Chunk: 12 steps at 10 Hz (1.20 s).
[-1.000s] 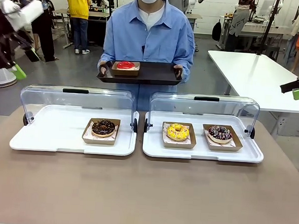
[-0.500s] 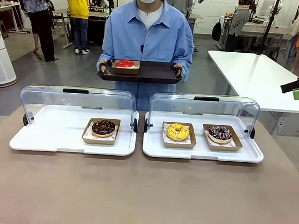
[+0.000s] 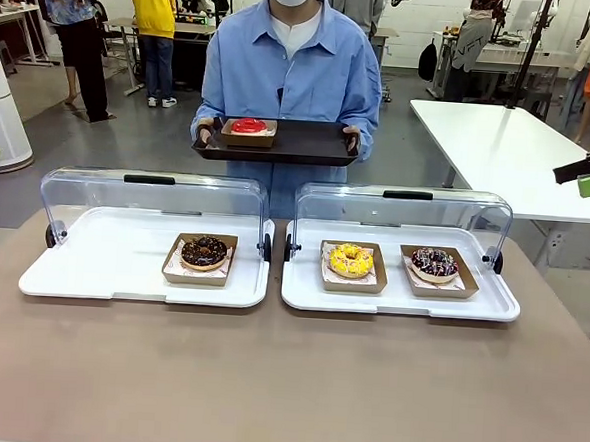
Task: Provide the desired donut to the person.
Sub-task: Pick up and lift the Paper togo box containing the Donut pointed at by the person.
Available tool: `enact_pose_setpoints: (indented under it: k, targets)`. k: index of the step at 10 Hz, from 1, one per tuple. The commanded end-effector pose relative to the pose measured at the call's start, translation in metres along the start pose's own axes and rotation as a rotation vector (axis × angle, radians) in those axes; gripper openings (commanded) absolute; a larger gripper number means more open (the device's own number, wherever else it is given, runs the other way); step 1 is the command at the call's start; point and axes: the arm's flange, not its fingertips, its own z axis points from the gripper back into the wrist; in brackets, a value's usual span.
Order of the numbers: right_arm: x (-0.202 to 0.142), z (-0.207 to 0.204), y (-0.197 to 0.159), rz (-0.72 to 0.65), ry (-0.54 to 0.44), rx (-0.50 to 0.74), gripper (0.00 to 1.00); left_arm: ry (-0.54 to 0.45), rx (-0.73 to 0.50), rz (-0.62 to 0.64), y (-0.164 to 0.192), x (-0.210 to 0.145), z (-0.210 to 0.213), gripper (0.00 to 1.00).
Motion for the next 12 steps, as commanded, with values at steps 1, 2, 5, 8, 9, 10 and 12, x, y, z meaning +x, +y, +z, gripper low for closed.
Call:
enact_pose_setpoints:
  k: [1, 2, 5, 8, 9, 10, 12]
  targets:
    - [0.001, -0.001, 0.0, 0.009, -0.012, 0.008, 1.0, -0.021, 0.017, -0.04, 0.0, 0.008, 0.003, 1.0]
    - [0.001, -0.001, 0.0, 0.009, -0.012, 0.008, 1.0, -0.022, 0.016, -0.05, 0.003, 0.012, 0.004, 1.0]
    - [0.001, -0.001, 0.0, 0.009, -0.012, 0.008, 1.0, -0.024, -0.055, -0.11, -0.003, 0.024, 0.005, 1.0]
    - [0.001, -0.001, 0.0, 0.009, -0.012, 0.008, 1.0, 0.008, 0.001, -0.028, 0.003, 0.014, 0.003, 1.0]
    - [0.001, -0.001, 0.0, 0.009, -0.012, 0.008, 1.0, 0.008, 0.001, -0.028, 0.003, 0.014, 0.003, 1.0]
    - [0.001, -0.001, 0.0, 0.009, -0.012, 0.008, 1.0, 0.008, 0.001, -0.028, 0.003, 0.014, 0.003, 1.0]
    - [0.001, -0.001, 0.0, 0.009, -0.012, 0.008, 1.0, 0.008, 0.001, -0.028, 0.003, 0.014, 0.003, 1.0]
